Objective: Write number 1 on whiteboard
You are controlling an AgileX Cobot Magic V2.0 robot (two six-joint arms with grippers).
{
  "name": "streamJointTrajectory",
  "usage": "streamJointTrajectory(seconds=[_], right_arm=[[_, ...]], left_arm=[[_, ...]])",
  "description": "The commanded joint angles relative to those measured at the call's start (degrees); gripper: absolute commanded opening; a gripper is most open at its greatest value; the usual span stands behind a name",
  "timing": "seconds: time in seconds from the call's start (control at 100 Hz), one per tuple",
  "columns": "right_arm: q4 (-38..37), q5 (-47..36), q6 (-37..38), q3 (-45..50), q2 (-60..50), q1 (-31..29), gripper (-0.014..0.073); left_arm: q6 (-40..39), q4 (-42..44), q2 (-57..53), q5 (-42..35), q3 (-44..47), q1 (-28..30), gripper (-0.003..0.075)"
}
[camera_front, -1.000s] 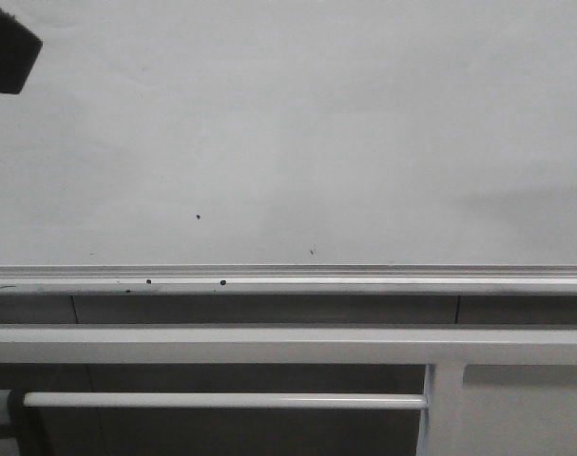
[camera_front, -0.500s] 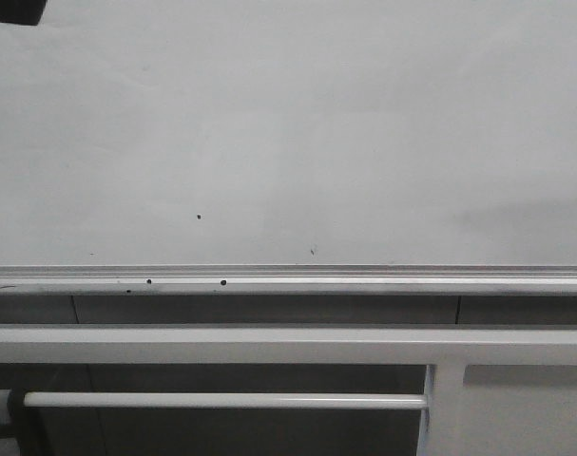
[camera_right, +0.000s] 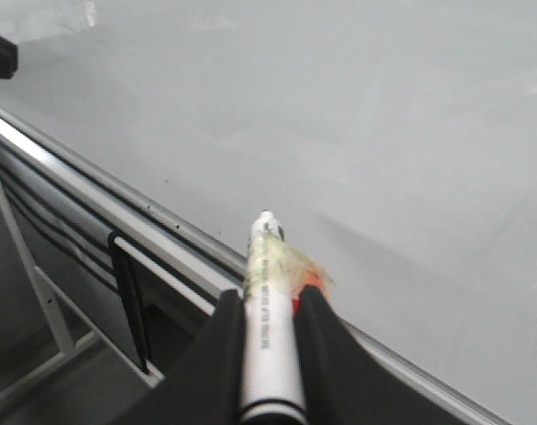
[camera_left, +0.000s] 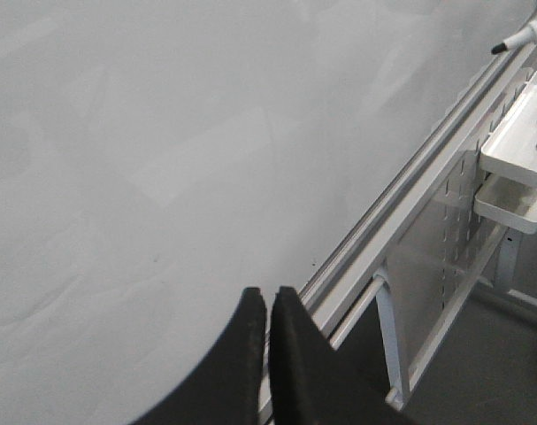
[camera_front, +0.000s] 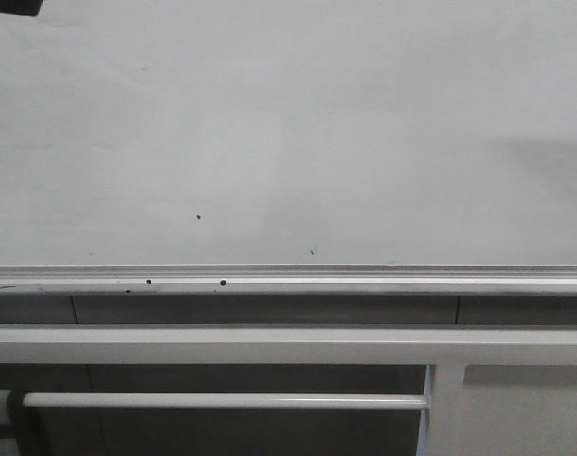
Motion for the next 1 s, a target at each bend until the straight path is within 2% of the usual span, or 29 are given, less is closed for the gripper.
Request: streamJointTrajectory(seconds=[0.0,0.13,0.28,0.45,0.59,0.99], right_arm=[[-4.18,-6.14,2.82,-1.17,1.58,-0.42,-0.0062],[-4.37,-7.50,2.82,-1.01,6.48,-0.42,-0.0062],[-6.12,-14.52,2.82,-1.01,12.28,-0.42,-0.0061],[-7.68,-16.78,3.69,-1.01,16.65,-0.42,-0.0042],[-9.94,-18.75,3.82,-1.01,18.17,-0.55,-0.0042],[-9.69,-22.33,3.82,-1.24,18.28,-5.33,-0.0043]], left_arm=[[-1.29,2.65,-0.44,-1.94,-1.46,-0.17,-0.0020],[-1.40,2.80,-0.44,-1.45,-1.46,-0.17,-0.0020],[-4.03,3.24,-0.44,0.21,-1.46,-0.17,-0.0020],[-4.11,3.35,-0.44,0.95,-1.46,-0.17,-0.0020],[-4.11,3.35,-0.44,1.06,-1.46,-0.17,-0.0020],[-4.11,3.90,-0.44,1.80,-1.46,-0.17,-0.0020]])
